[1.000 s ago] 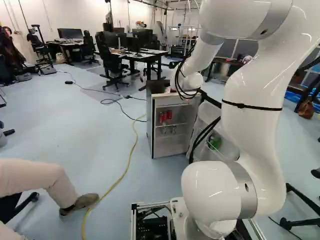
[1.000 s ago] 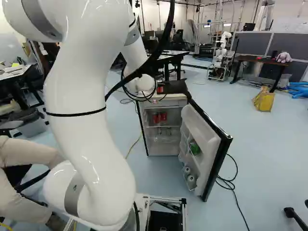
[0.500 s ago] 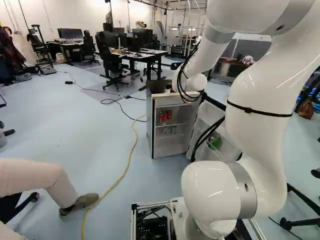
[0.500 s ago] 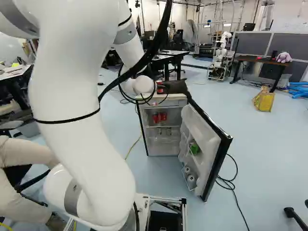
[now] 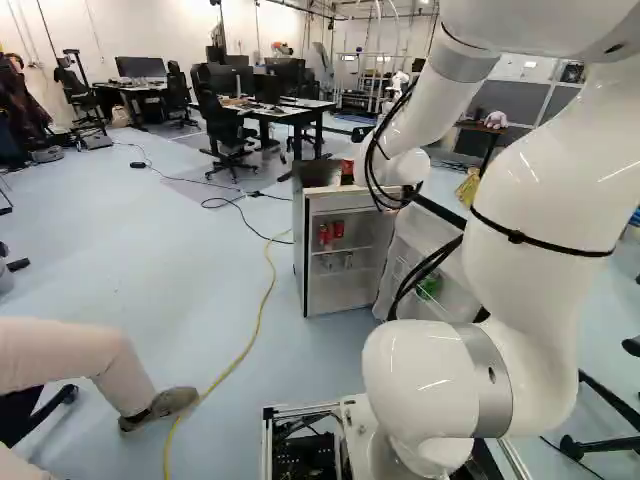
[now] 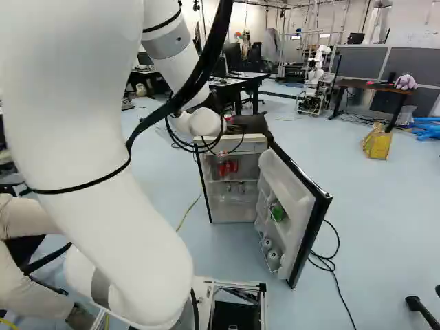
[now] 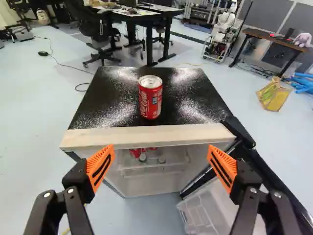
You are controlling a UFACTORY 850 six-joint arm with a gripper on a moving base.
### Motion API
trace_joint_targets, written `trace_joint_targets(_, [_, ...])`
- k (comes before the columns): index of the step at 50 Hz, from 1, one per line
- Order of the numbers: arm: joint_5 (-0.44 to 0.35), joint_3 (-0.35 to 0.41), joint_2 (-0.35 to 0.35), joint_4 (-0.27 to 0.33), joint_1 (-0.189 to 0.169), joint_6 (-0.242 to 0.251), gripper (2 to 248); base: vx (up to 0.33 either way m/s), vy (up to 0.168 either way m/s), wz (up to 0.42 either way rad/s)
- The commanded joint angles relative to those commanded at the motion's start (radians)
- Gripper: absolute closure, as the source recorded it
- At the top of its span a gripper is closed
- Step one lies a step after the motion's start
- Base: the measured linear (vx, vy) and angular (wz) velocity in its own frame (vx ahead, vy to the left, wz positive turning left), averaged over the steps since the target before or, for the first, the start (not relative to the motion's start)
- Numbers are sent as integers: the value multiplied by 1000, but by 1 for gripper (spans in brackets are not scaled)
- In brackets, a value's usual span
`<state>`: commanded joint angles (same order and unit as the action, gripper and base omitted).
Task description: Grab a drink from the fridge
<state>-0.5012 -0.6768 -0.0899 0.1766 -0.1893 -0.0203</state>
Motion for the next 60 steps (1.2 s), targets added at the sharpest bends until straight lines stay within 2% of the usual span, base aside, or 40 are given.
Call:
trace_joint_targets(27, [104, 104, 166, -23, -77, 0, 3, 0, 0, 0])
trace_joint_targets(48, [240, 156, 276, -56, -154, 0, 3, 0, 0, 0])
trace_joint_targets(60, [324, 162, 315, -74, -193, 0, 3, 0, 0, 0])
